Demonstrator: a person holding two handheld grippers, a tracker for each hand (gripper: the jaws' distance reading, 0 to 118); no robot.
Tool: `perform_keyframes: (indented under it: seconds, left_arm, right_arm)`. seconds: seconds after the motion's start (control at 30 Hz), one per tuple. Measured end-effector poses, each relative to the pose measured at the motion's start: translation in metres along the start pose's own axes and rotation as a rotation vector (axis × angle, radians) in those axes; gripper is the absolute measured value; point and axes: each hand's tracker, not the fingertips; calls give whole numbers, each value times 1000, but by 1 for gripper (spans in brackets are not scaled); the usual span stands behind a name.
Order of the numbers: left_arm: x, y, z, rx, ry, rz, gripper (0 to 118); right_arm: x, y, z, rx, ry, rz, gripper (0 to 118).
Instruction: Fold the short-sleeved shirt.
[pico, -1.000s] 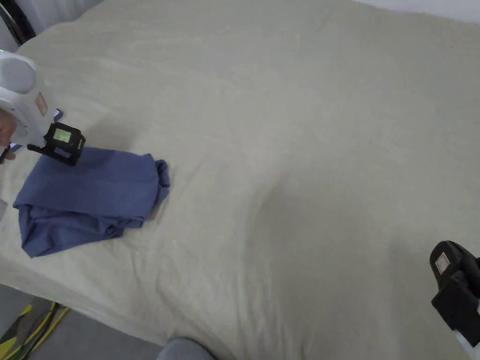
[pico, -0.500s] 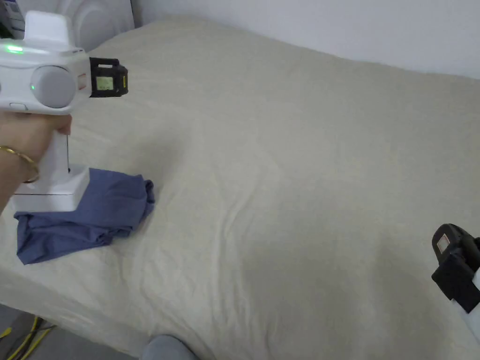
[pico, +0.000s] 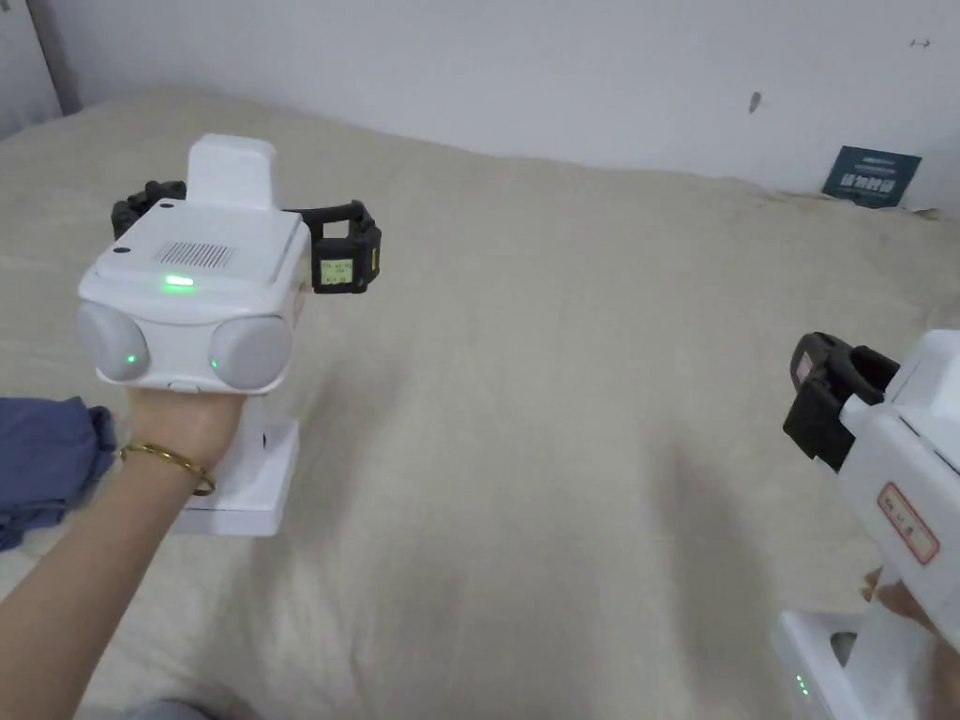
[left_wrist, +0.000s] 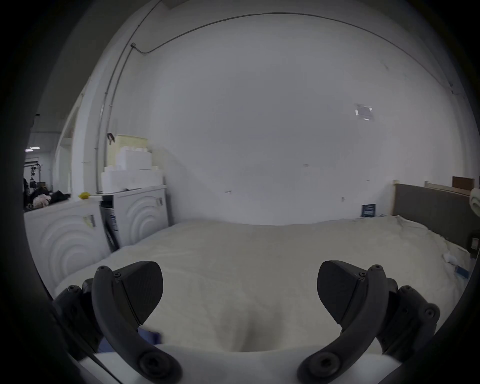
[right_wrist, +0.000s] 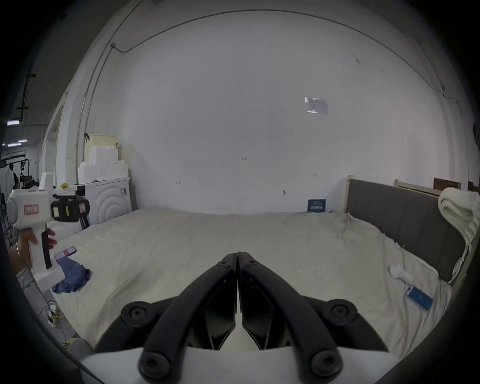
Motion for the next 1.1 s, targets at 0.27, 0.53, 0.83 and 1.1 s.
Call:
perform_keyframes:
  seconds: [0.27,0.53,0.83,1.1]
  left_arm:
    - [60,-35,24,11,-88,-4,118]
    - [89,-63,48,-10,-152,-8,118]
    - [80,-76,56,-49,-148,9,66]
    - [79,-88,60,-75,-144,8,0]
  right_arm:
    - [23,0,9,17,-45,11,0]
    - [24,-21,18,-5,-60,-18,0]
    - [34,-52,21,-37,-85,-78,0]
    - [31,-64,21,-57,-84,-93,0]
